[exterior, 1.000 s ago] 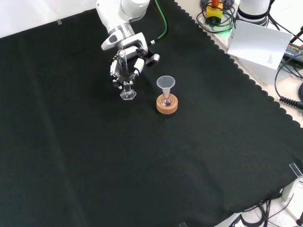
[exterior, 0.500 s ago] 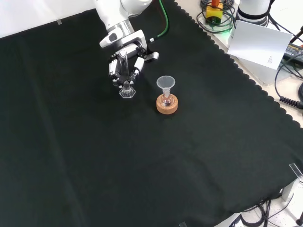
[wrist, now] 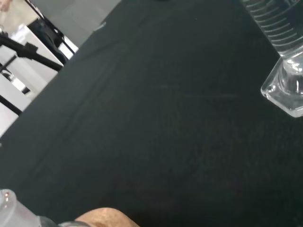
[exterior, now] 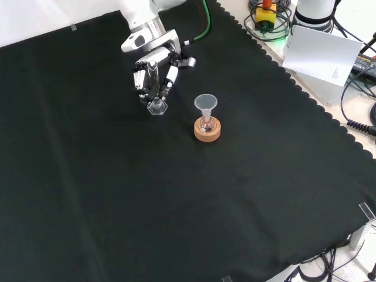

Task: Pick up the graduated cylinder.

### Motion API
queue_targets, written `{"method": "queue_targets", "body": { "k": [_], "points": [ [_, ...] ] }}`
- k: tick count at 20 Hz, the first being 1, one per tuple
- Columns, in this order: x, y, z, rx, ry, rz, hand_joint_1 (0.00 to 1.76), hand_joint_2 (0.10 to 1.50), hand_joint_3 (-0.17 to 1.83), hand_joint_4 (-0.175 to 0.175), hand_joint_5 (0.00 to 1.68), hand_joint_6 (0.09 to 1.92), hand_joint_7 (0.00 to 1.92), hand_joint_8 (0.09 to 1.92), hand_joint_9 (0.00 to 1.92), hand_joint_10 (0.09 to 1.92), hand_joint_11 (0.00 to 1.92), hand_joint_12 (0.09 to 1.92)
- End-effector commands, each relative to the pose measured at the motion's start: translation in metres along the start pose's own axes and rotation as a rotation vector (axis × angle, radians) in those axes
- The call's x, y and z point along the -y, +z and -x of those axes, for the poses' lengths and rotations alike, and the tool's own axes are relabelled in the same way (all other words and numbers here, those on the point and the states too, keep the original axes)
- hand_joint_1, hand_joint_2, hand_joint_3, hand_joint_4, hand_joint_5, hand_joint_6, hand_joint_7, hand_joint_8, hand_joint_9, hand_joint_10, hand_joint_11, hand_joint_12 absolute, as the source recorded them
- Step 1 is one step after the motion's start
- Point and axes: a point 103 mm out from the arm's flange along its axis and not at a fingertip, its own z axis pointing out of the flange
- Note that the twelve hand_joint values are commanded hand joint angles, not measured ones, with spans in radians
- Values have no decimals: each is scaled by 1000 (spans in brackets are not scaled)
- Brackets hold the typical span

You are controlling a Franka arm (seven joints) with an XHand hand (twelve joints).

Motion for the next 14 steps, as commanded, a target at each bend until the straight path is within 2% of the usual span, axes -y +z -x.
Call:
{"method": "queue_targets", "body": {
  "k": [1,14],
  "points": [
    [4,-20,-4,109,7,-48,1117,1180,-3,-143,870,1179,1017,618,1356,156,1177,824],
    [25,-51,-9,180,36,-104,1124,1170,-3,-145,889,1154,1123,520,1426,96,1232,783]
  ]
}}
